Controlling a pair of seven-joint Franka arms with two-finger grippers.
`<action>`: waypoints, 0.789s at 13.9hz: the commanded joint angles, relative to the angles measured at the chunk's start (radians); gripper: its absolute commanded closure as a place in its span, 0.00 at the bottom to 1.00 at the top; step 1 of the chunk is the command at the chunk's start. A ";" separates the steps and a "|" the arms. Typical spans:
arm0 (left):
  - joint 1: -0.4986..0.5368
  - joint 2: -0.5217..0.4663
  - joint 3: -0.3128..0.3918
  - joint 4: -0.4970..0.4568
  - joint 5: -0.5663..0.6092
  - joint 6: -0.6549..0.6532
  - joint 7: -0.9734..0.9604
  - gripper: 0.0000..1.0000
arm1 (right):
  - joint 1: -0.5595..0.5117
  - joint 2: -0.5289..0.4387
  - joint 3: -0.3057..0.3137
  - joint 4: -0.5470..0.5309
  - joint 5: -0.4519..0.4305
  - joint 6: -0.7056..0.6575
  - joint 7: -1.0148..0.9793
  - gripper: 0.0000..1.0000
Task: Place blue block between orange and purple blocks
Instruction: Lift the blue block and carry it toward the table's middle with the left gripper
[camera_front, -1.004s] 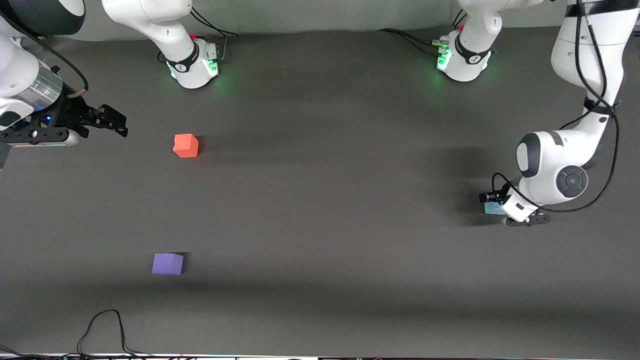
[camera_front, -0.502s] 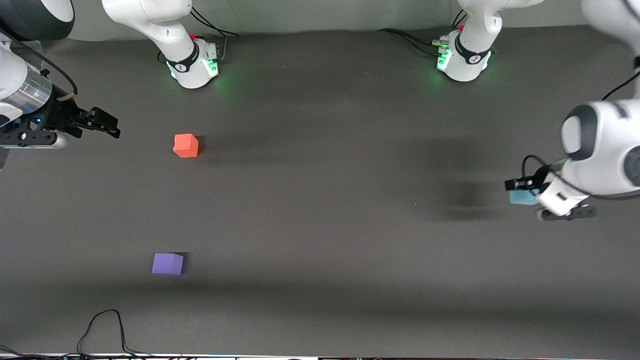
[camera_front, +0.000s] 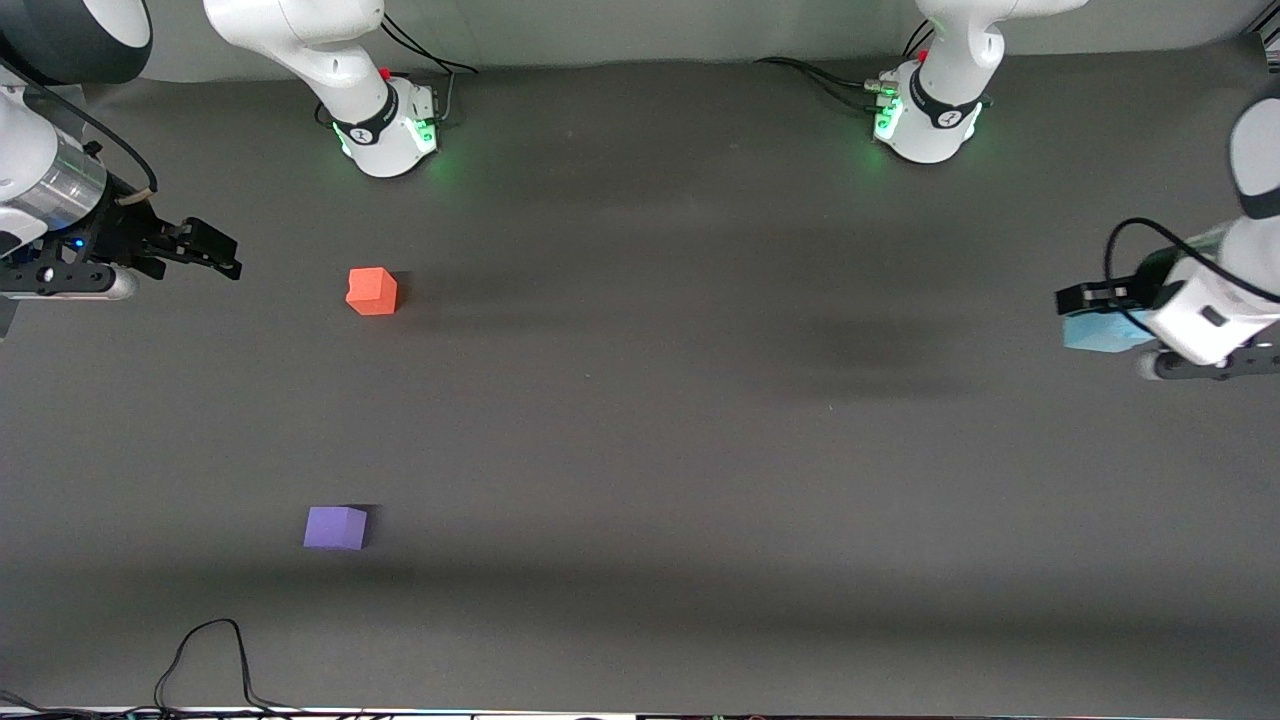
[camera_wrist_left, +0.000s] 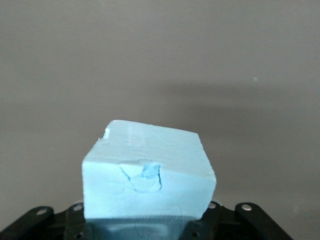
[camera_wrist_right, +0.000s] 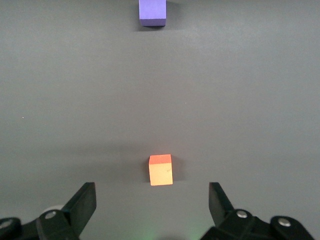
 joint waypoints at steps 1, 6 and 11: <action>-0.134 0.053 -0.098 0.120 0.003 -0.049 -0.316 0.90 | 0.005 -0.009 -0.006 -0.008 -0.001 0.015 -0.021 0.00; -0.375 0.381 -0.235 0.475 0.001 -0.017 -0.850 0.90 | 0.005 -0.005 -0.004 -0.006 -0.001 0.018 -0.025 0.00; -0.567 0.656 -0.226 0.565 0.055 0.297 -1.009 0.90 | 0.005 0.001 -0.004 -0.008 0.001 0.029 -0.025 0.00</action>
